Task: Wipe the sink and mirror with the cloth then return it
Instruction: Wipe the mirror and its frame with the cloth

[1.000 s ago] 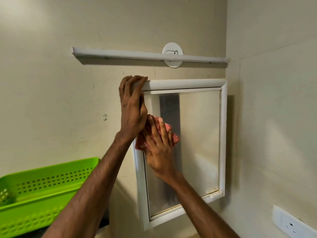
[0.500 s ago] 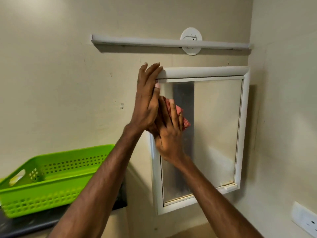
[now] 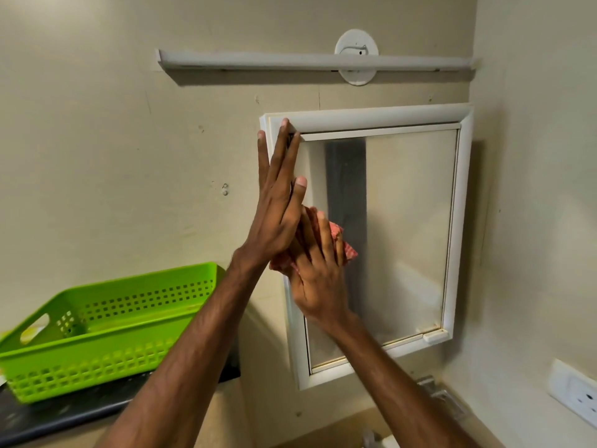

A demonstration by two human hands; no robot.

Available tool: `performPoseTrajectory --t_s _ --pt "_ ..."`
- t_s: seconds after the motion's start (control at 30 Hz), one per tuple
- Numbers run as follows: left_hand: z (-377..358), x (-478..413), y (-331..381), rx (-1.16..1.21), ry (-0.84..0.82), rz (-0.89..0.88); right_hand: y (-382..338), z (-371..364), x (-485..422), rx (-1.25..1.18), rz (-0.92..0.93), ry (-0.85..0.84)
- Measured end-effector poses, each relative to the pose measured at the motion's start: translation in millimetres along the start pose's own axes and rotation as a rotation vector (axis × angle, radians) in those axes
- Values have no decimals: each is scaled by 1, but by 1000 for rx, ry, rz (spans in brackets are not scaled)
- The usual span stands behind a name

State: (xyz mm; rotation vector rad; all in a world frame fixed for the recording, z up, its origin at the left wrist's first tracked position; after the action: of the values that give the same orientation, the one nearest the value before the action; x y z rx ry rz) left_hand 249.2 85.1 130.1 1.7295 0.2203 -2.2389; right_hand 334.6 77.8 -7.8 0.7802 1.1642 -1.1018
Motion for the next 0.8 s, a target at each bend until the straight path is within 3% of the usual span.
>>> performPoseTrajectory --t_s 0.1,0.27,0.47,0.57,0.73,0.8 --pt "-3 5 -1 -53 7 -19 -3 -4 17 8 -11 17" --pt "-18 27 1 -281 57 -49 26 -12 66 116 68 -108" --pt "-29 37 7 -451 107 -76 60 1 55 99 140 -109" --pt "-31 37 7 -495 136 -94 104 21 41 94 46 -15" --pt "-33 37 7 -543 154 -108 205 68 40 99 -383 101" --pt "-33 37 9 -550 161 -104 218 75 43 134 -454 92"
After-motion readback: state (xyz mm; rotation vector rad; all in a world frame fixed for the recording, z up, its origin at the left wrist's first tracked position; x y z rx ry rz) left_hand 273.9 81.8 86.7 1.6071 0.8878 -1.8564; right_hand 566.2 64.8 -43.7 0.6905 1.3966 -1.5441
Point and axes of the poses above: each hand's wrist, its own x-axis away from the middle knuckle, its own z-axis out of the back of the hand, y = z × x, the point moved 4 cm from there along -x, towards the middle knuckle, and after that the axes turned 3 degrees about y, right-handed, at the moved point
